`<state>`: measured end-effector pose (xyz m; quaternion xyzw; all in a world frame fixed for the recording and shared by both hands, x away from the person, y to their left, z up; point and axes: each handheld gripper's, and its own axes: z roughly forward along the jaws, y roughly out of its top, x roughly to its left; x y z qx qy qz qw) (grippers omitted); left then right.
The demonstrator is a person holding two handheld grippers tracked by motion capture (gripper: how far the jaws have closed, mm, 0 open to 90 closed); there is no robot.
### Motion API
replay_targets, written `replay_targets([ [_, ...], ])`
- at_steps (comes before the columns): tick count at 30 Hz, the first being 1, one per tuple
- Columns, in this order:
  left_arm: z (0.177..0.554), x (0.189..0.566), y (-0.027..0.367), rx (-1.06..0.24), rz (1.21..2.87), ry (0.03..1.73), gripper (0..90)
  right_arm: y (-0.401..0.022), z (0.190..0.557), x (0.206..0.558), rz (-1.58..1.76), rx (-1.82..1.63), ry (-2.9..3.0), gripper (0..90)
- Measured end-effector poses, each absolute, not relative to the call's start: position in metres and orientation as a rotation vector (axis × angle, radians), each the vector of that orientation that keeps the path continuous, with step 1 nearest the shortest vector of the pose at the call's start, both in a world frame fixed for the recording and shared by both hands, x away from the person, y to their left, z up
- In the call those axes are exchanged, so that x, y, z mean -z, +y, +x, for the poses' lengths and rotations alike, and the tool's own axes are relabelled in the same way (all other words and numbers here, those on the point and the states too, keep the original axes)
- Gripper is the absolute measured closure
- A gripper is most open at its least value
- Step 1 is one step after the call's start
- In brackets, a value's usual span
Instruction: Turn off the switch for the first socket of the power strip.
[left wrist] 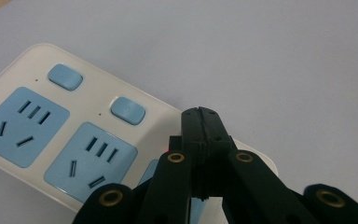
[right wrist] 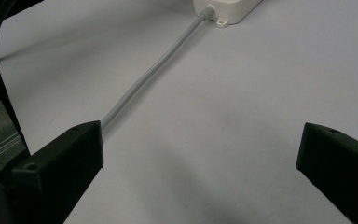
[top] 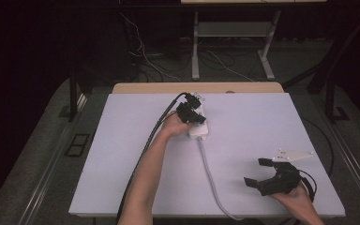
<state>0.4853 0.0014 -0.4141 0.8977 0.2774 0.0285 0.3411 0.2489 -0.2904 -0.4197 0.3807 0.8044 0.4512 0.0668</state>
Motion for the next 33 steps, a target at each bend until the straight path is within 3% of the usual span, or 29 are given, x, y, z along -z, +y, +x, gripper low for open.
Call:
replay_targets([
  [15,0.491,0.417,0.005,0.005,2.31,0.771,89.9,-0.291,0.248,0.418,1.139,-1.362,2.418,0.2],
  [33,0.484,0.405,-0.001,-0.106,2.349,0.775,89.6,-0.292,0.249,0.419,1.145,-1.366,2.415,0.2],
])
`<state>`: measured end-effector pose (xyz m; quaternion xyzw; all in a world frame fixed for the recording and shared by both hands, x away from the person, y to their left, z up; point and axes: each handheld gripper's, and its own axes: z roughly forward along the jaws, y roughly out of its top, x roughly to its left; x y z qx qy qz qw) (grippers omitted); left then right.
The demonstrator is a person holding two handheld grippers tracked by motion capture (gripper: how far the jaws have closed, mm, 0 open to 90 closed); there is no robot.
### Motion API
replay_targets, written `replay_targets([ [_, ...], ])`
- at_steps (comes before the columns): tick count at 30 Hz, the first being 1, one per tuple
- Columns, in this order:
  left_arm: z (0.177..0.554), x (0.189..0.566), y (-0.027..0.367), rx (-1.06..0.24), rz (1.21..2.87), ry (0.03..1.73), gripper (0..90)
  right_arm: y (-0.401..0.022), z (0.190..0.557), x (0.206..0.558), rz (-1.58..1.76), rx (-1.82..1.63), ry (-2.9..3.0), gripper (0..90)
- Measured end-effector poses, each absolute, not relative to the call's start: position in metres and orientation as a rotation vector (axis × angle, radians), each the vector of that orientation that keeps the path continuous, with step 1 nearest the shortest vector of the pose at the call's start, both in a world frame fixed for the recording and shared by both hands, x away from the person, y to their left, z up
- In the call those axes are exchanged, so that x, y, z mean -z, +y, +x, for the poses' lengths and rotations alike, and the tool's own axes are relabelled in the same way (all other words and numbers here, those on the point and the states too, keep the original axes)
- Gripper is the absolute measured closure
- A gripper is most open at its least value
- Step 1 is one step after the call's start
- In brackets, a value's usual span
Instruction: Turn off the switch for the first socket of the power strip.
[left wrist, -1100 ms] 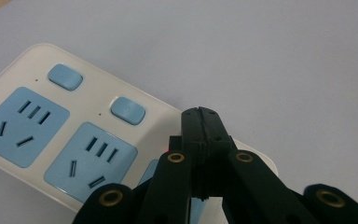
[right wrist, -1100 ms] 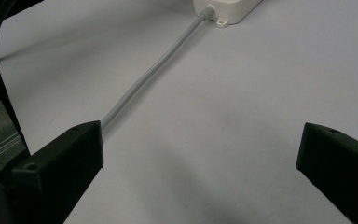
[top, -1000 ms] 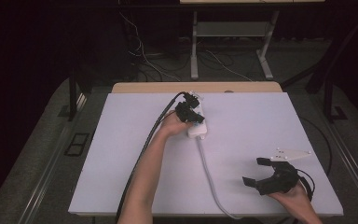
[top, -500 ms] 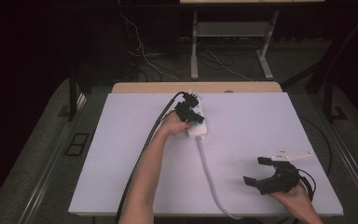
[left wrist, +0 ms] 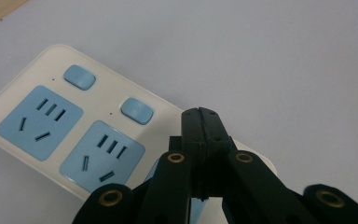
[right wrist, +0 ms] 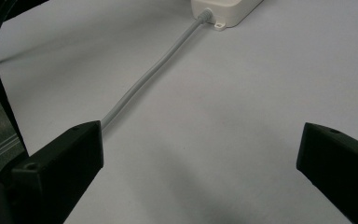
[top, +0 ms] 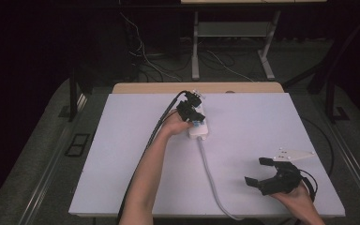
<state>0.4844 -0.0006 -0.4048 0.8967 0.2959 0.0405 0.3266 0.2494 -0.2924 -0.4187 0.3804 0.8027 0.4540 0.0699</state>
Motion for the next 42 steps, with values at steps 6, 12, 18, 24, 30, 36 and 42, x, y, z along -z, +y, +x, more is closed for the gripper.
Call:
replay_targets([
  [6,0.481,0.393,0.006,-0.12,2.309,0.77,89.5,-0.294,0.25,0.419,1.146,-1.371,2.412,0.3],
  [12,0.476,0.382,0.014,-0.158,2.331,0.757,89.5,-0.293,0.25,0.419,1.146,-1.373,2.41,0.2],
  [18,0.469,0.372,0.027,-0.183,2.313,0.765,89.4,-0.293,0.25,0.419,1.141,-1.371,2.412,0.2],
  [24,0.462,0.361,0.045,-0.219,2.291,0.784,89.3,-0.293,0.25,0.419,1.14,-1.371,2.414,0.2],
  [30,0.453,0.349,0.066,-0.241,2.243,0.81,89.0,-0.293,0.25,0.419,1.137,-1.375,2.411,0.2],
  [36,0.439,0.335,0.083,-0.25,2.193,0.814,86.8,-0.293,0.25,0.418,1.139,-1.38,2.411,0.2],
  [42,0.423,0.325,0.094,-0.256,2.171,0.794,83.2,-0.293,0.25,0.418,1.137,-1.379,2.411,0.2],
])
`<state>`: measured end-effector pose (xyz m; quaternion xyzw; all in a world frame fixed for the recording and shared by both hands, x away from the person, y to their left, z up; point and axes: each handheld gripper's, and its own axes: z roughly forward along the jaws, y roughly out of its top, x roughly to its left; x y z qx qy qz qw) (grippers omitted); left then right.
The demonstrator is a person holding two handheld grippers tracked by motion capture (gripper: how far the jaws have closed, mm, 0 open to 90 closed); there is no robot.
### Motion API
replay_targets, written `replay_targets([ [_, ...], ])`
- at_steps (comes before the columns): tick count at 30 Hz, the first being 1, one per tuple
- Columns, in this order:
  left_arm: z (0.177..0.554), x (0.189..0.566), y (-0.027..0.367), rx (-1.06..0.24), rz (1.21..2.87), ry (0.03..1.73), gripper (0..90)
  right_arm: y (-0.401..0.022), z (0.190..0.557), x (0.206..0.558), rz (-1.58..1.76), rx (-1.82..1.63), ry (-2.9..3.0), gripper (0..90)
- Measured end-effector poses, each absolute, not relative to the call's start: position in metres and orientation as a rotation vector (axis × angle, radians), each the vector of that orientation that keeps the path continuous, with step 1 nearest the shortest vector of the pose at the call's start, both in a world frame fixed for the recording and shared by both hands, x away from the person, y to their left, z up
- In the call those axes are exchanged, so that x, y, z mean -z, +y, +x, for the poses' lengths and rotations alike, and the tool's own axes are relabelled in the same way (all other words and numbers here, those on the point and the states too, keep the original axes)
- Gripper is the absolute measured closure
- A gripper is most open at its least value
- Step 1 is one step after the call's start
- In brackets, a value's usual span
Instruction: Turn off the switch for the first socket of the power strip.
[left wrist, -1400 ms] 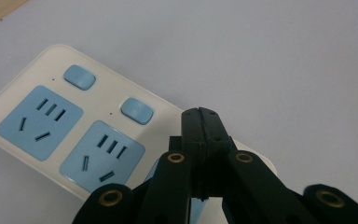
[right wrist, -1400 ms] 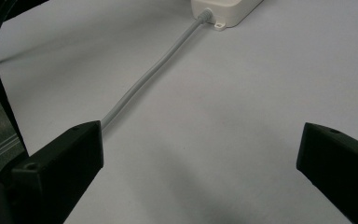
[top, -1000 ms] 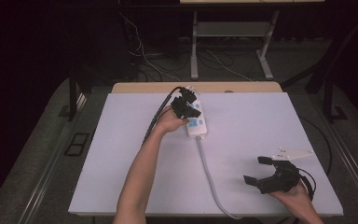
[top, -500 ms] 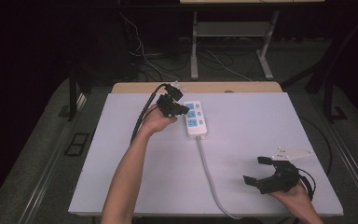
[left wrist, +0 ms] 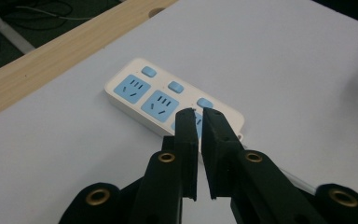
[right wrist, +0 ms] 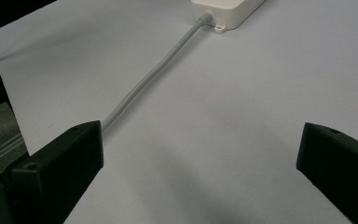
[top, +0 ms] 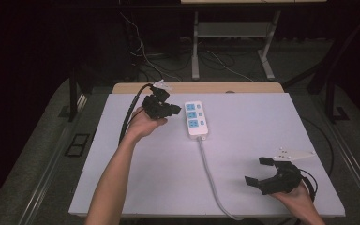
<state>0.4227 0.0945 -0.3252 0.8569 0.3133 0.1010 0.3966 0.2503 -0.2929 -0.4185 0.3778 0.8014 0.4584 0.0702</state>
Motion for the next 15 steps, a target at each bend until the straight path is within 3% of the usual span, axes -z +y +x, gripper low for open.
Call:
replay_targets([
  [7,0.403,0.318,0.103,-0.243,2.133,0.755,73.1,-0.293,0.251,0.419,1.139,-1.379,2.412,0.2],
  [15,0.382,0.317,0.104,-0.216,2.13,0.711,52.2,-0.292,0.25,0.419,1.139,-1.373,2.416,0.3],
])
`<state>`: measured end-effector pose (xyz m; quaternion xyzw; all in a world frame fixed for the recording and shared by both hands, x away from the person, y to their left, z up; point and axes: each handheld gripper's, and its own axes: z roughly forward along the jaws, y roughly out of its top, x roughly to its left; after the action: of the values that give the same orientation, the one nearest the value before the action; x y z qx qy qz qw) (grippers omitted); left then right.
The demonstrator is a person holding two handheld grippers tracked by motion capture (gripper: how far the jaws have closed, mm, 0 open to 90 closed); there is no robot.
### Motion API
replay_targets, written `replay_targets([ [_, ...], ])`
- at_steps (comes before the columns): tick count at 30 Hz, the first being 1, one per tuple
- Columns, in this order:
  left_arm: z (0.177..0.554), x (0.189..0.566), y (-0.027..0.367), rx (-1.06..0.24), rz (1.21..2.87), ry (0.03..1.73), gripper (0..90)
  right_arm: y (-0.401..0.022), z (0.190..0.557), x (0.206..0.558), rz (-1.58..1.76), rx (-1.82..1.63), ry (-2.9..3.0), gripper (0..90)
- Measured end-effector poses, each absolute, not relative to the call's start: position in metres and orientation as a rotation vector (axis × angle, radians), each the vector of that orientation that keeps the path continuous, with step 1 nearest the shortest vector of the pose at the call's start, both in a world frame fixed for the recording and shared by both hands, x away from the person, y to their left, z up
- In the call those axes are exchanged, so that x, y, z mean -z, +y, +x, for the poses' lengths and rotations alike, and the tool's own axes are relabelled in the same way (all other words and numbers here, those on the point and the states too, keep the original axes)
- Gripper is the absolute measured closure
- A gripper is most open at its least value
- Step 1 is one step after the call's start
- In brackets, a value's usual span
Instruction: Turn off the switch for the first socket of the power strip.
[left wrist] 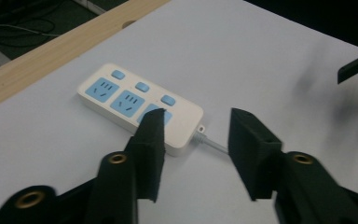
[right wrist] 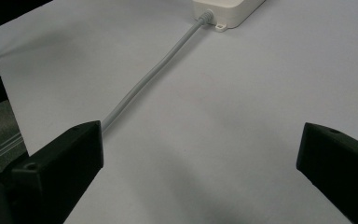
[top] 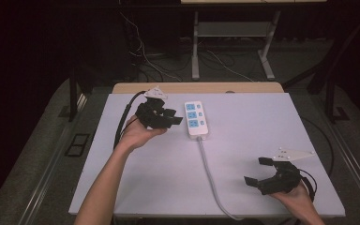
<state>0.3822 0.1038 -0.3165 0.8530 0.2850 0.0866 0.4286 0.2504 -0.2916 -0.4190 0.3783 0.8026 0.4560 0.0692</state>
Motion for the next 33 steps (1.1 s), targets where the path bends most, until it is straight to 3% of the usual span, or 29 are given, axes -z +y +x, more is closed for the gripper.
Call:
replay_targets([
  [8,0.365,0.323,0.114,-0.18,2.116,0.708,29.8,-0.292,0.25,0.419,1.138,-1.373,2.416,0.2],
  [11,0.36,0.328,0.119,-0.161,2.105,0.718,16.6,-0.291,0.25,0.419,1.138,-1.372,2.416,0.2],
  [18,0.346,0.339,0.125,-0.167,2.097,0.757,0.3,-0.29,0.25,0.419,1.14,-1.369,2.419,0.2],
  [33,0.31,0.358,0.147,-0.2,1.993,0.792,0.0,-0.29,0.25,0.419,1.14,-1.368,2.416,0.2],
])
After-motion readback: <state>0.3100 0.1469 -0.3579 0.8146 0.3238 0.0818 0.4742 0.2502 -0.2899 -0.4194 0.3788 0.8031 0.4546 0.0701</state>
